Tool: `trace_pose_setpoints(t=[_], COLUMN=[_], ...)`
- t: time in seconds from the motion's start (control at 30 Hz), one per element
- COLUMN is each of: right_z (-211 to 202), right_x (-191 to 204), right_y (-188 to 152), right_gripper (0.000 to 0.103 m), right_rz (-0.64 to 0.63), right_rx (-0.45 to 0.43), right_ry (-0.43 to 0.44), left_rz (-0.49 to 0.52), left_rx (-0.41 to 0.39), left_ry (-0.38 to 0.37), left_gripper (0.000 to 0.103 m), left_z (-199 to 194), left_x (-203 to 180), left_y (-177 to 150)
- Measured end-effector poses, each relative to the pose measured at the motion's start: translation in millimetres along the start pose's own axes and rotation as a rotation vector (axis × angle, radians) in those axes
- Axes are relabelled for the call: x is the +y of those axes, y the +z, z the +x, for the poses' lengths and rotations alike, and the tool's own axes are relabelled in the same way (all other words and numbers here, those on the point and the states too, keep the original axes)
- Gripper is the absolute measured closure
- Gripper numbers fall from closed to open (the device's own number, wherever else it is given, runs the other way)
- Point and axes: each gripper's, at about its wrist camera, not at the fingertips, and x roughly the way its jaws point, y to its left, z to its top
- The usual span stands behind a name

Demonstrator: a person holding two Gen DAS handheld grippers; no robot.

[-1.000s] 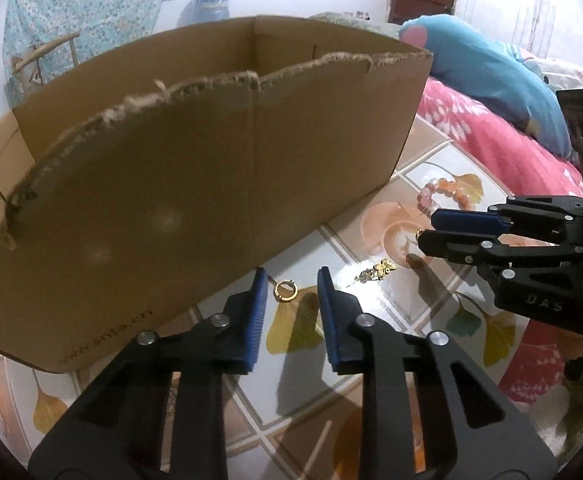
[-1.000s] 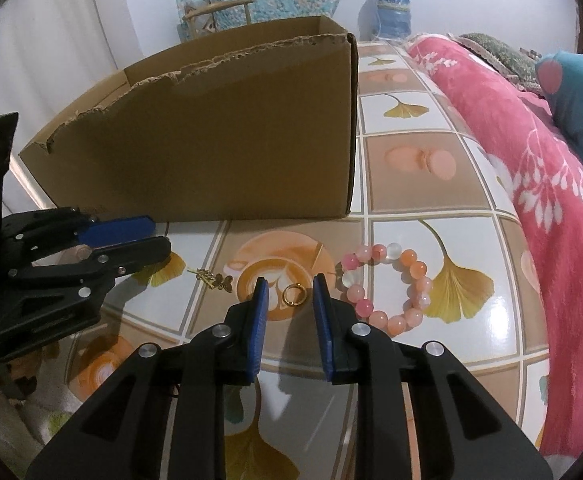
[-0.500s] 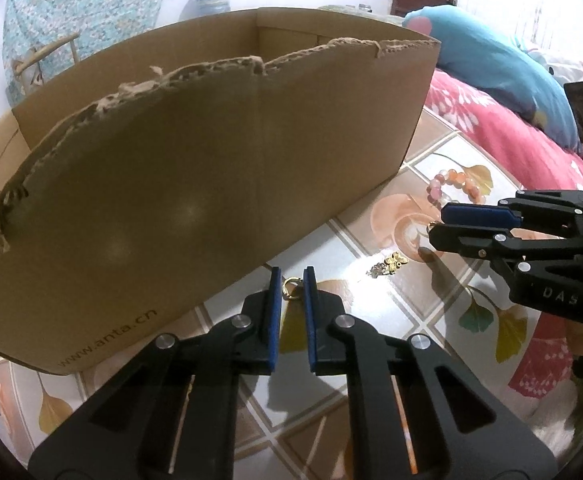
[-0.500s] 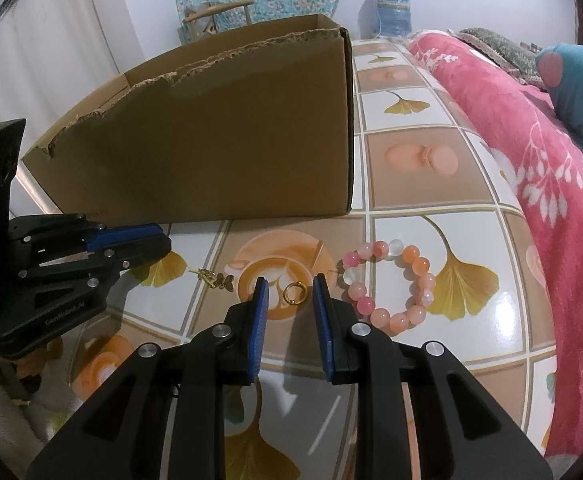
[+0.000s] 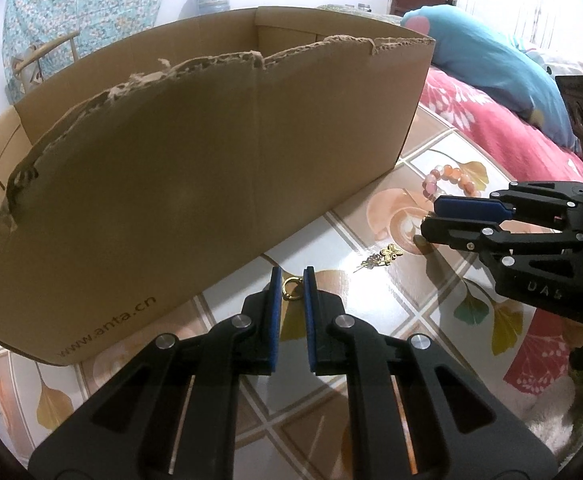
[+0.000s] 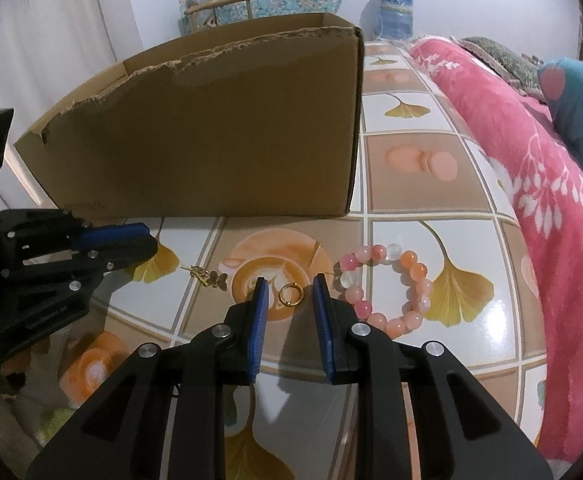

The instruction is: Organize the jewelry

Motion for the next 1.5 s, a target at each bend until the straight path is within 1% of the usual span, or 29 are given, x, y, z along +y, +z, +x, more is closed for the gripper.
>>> trace_pose_setpoints(t=[0.1, 0.2, 0.4, 0.73, 0.77, 0.8, 0.83, 1.27, 1.33, 1.37, 1.4, 1.47, 1.5], right_z=[0, 0, 0, -2, -2, -3, -4, -19, -20, -20, -20, -21, -21], right_x=[5, 3, 0, -3, -3, -3, -3, 0, 1, 2, 2, 4, 5], right_y=[-1, -1, 1, 0, 0, 0, 1, -1, -1, -2, -2, -3, -3], right_gripper=[0.081, 0.083, 0.093, 0.093, 0.093, 0.093, 0.093, 0.093, 0.093, 0.093, 0.093, 0.093, 0.093], right_rz=[-0.028, -0.012, 0.011, 0.037, 0.035, 0.033, 0.031, 0.023, 0.022, 0.022, 0.021, 0.021, 0.02], right_rx=[-0.001, 0.001, 0.005, -0.004, -0.008, -0.012, -0.014, -0.052, -0.054, -0.054, -0.054, -0.054, -0.055], right_ry=[-0.022, -0.01, 0.009, 0.033, 0.035, 0.036, 0.034, 0.033, 0.036, 0.037, 0.038, 0.04, 0.041], left_rz=[-0.001, -0.001, -0.001, 0.002, 0.002, 0.003, 0.005, 0.017, 0.001, -0.007, -0.017, -0.036, -0.037], left_rx=[-0.001, -0.001, -0.001, -0.006, -0.006, -0.008, -0.008, -0.037, -0.022, -0.015, -0.011, 0.003, 0.006], left_ry=[0.001, 0.0, 0.0, -0.002, -0.003, -0.007, -0.009, -0.009, -0.02, -0.029, -0.036, -0.048, -0.05], left_gripper=[0.093, 0.093, 0.093, 0.093, 0.094, 0.098, 0.1, 0.101, 0.099, 0.095, 0.088, 0.082, 0.082], left_z=[0, 0, 0, -2, -2, -3, -3, -20, -20, -19, -18, -15, -13], left_x=[0, 0, 0, 3, 3, 3, 3, -2, -1, 0, 1, 3, 4], left_y=[0, 0, -1, -2, -2, -1, -1, -3, -3, -3, -3, -2, -2])
